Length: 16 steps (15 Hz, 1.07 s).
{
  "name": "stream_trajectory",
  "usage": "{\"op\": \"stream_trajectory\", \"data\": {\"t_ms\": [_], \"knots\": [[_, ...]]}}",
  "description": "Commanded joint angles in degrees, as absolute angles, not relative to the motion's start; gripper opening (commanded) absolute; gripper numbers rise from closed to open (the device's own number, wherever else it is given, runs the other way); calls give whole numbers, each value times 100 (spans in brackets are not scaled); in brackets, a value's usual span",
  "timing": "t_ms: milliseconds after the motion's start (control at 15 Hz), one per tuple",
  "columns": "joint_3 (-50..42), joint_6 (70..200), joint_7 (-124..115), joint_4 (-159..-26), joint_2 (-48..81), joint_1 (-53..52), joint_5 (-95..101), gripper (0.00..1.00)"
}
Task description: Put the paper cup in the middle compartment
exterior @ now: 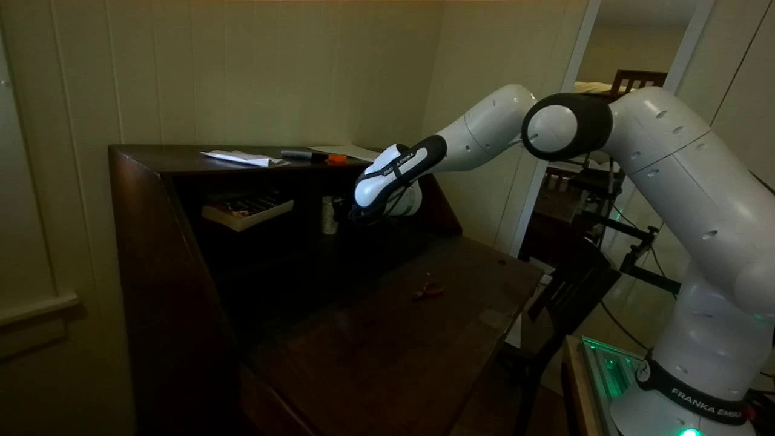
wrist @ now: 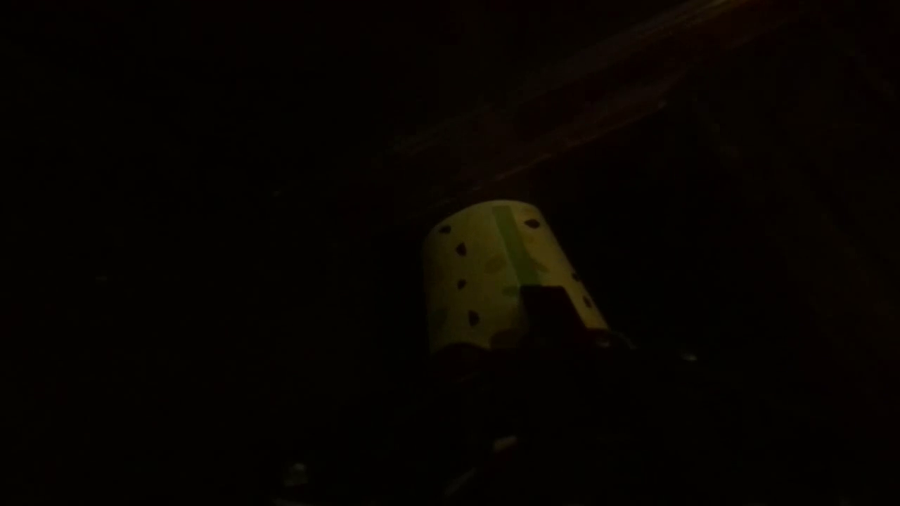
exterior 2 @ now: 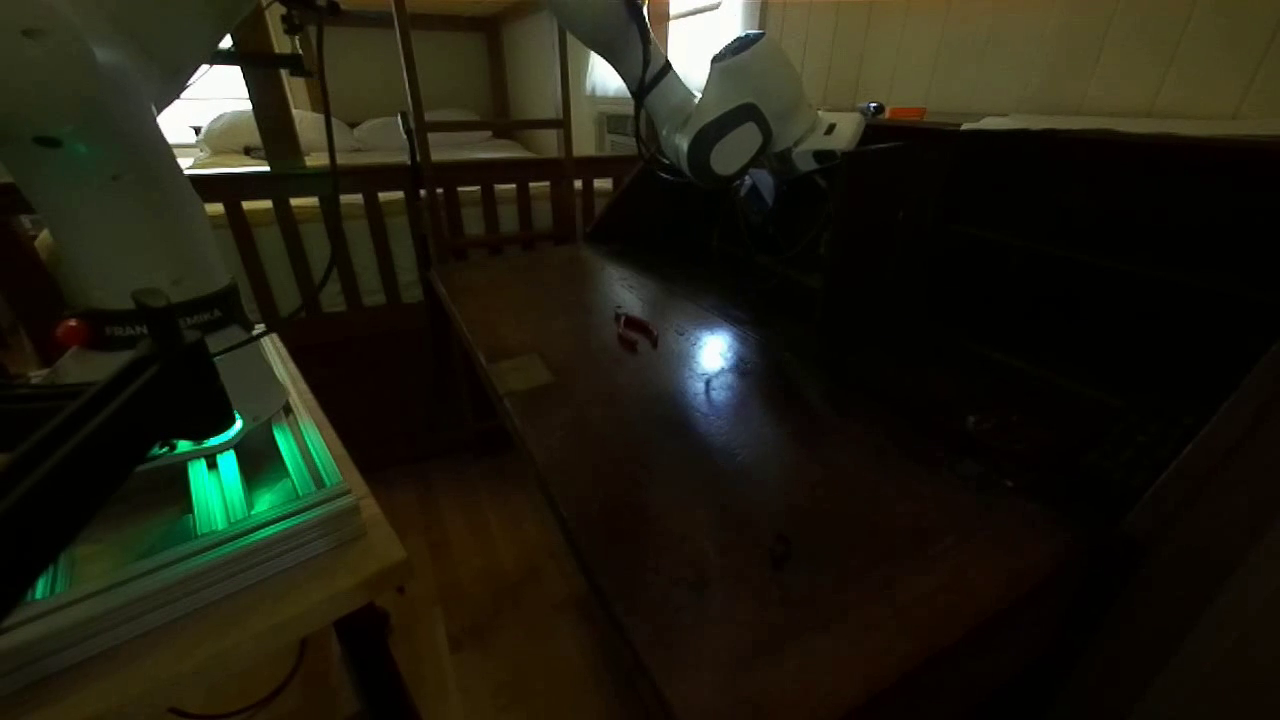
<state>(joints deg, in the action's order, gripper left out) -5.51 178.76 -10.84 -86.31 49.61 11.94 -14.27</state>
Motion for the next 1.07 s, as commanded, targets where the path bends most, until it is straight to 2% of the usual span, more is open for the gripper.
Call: {"op": "stream_trajectory", "data": {"t_ms": [0,667,800,1000], "knots": [[-726,18060,-1166,-8055,5401,1102,-1358,0],[-915,18076,-1334,-7438,5851,993,-1443,0],[-1289,17944,-1568,-7623,5739,720,-1551,0],[-2391,17341,-2330,-8320,5281,-62,-1713,0]]}}
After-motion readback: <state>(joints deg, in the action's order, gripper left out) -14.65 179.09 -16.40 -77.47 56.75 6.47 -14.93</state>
